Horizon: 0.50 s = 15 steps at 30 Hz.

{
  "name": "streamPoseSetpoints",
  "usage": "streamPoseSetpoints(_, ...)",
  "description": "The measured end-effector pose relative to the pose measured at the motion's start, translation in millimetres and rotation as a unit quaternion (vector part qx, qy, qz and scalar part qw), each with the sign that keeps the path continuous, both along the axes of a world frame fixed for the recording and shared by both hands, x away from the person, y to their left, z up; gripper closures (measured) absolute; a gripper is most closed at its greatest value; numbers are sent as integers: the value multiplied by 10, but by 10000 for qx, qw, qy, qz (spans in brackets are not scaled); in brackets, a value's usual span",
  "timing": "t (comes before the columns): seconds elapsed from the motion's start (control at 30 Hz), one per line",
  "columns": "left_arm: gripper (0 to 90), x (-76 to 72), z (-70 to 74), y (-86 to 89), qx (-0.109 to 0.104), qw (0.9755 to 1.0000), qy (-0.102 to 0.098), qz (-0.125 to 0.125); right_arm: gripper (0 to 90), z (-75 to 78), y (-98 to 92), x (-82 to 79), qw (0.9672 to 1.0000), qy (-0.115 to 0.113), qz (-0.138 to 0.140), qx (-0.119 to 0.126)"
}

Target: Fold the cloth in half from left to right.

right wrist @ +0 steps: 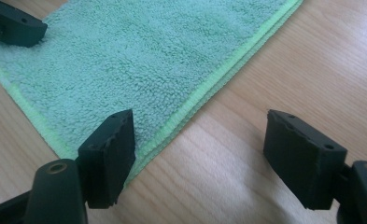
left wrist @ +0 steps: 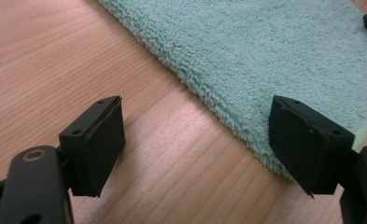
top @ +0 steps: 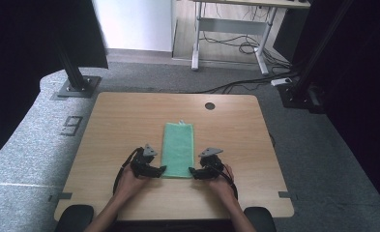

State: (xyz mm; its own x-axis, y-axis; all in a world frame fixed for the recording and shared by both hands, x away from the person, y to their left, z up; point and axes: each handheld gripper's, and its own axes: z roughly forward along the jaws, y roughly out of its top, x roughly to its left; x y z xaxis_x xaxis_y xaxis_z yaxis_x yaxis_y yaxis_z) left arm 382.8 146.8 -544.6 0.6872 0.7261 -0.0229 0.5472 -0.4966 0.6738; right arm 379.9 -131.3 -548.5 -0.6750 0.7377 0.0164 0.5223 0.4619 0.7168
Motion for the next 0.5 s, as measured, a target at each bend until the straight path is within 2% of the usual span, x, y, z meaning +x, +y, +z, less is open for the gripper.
streamPoseSetpoints(0.2,181,7,-24,14,-83,9999,-86,-76,243,-13,-9,0,10000,-59,17,47)
streamPoseSetpoints(0.27,180,13,-13,18,-110,9999,-48,-94,273,-9,-14,-2,9999,-49,65,83)
streamPoseSetpoints(0.37,160,-12,71,45,-165,9998,-69,-125,264,37,-32,-22,9998,-132,116,21)
streamPoseSetpoints(0.5,143,-120,185,163,-225,9996,-71,-140,240,134,-174,-64,9996,-238,80,109)
